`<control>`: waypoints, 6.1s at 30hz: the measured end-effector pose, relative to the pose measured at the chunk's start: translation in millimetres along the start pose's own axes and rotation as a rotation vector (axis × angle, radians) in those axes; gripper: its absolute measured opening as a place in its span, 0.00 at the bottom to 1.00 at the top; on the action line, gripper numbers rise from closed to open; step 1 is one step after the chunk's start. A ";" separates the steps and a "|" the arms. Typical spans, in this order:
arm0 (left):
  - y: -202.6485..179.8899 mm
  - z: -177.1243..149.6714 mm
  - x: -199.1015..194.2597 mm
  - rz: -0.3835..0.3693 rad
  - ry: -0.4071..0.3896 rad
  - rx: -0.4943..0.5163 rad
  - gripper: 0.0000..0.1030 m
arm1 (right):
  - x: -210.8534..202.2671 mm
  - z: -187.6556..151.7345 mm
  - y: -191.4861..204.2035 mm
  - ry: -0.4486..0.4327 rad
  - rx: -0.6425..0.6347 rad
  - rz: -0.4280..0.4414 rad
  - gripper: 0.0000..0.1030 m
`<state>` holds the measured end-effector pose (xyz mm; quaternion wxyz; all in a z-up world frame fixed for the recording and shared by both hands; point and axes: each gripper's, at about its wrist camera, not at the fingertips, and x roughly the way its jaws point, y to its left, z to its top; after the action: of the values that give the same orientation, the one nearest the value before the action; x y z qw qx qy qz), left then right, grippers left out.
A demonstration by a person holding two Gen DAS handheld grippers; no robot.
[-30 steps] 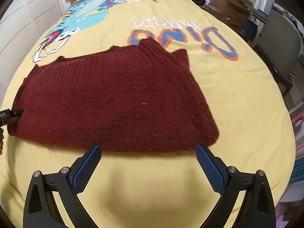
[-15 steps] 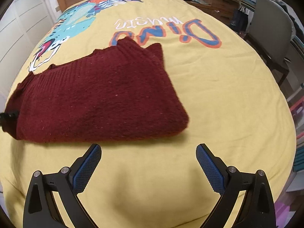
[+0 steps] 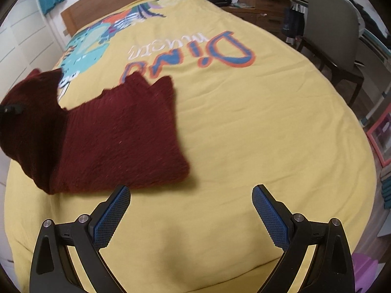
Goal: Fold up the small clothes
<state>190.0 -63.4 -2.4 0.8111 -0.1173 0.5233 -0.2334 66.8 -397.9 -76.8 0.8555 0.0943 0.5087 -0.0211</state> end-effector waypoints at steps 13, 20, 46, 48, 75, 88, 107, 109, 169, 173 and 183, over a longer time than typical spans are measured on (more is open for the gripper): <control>-118.3 -12.5 157.8 0.160 0.180 0.157 0.17 | -7.2 2.3 -46.7 0.032 0.068 -0.037 0.97; -115.6 -21.3 175.7 0.281 0.210 0.147 0.23 | 2.5 -11.4 -53.9 0.089 0.074 -0.056 0.97; -78.6 18.1 50.8 0.138 0.067 0.000 0.99 | -16.1 17.3 -8.7 0.042 0.004 0.016 0.97; -61.5 13.9 40.4 0.146 0.066 -0.022 0.99 | -17.3 31.1 8.8 0.038 -0.029 0.043 0.97; 40.5 -84.6 20.1 0.182 0.103 -0.150 0.99 | 114.8 104.5 149.9 0.452 -0.256 0.145 0.44; 32.1 -79.1 22.1 0.171 0.112 -0.149 0.99 | 59.8 114.5 75.2 0.262 -0.200 0.161 0.15; -6.1 -73.4 46.8 0.213 0.138 -0.037 0.99 | 77.1 84.8 31.4 0.282 -0.162 0.005 0.57; -8.2 -68.6 51.2 0.222 0.139 -0.028 0.99 | 74.1 88.2 30.6 0.288 -0.157 0.018 0.59; -31.4 5.9 84.2 0.149 0.065 0.095 0.43 | 43.6 110.7 119.3 0.194 -0.166 0.319 0.36; -13.4 4.5 53.0 0.183 0.018 0.108 0.43 | 45.8 108.1 152.1 0.193 -0.199 0.335 0.36; 47.4 -51.0 75.2 0.234 0.112 0.010 0.51 | 113.4 65.3 193.9 0.307 -0.211 0.222 0.49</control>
<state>181.9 -57.4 -104.3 0.8029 -0.0384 0.5767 -0.1460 203.6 -212.8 -118.4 0.7703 0.0619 0.6188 0.1409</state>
